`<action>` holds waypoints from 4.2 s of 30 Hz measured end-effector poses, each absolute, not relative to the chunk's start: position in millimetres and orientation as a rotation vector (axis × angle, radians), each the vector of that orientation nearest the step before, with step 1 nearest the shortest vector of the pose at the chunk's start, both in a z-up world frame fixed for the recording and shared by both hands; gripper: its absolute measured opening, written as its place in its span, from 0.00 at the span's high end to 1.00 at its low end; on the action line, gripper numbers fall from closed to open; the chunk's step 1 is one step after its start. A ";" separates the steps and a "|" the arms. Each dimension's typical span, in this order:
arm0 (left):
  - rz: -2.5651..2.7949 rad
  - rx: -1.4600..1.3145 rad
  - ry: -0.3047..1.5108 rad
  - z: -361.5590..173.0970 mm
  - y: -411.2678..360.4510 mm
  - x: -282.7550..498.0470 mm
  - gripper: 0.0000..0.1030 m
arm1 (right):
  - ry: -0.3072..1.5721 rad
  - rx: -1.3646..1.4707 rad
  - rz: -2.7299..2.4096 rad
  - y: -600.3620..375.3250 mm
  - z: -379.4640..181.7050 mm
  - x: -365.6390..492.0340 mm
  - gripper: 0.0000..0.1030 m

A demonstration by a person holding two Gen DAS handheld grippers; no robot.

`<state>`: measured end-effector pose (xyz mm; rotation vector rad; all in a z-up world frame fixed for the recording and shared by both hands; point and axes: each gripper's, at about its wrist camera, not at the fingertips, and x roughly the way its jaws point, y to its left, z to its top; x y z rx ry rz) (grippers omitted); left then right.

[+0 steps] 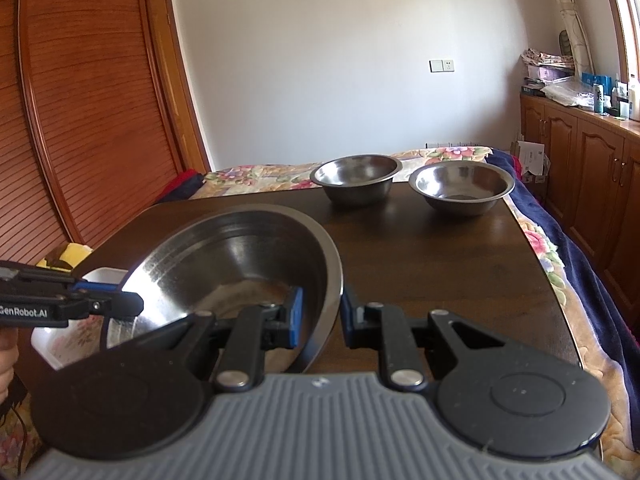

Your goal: Organize plates and bowls

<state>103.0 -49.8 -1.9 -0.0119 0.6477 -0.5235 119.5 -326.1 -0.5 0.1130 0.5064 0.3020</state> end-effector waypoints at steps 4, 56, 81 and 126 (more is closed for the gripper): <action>-0.520 0.000 0.653 -2.9 -49.6 103.8 0.79 | 0.508 0.104 0.308 -324.8 0.1 117.0 0.78; -0.447 0.010 0.582 28.4 -37.6 126.2 0.53 | 0.420 -0.038 0.322 -340.2 39.9 151.5 0.77; -0.427 0.077 0.588 40.5 -80.1 234.3 0.47 | 0.501 -0.099 0.351 -352.7 34.9 301.4 0.63; -0.441 -0.055 0.763 -1.6 -109.6 344.5 0.63 | 0.704 -0.059 0.439 -327.3 -0.5 360.2 0.75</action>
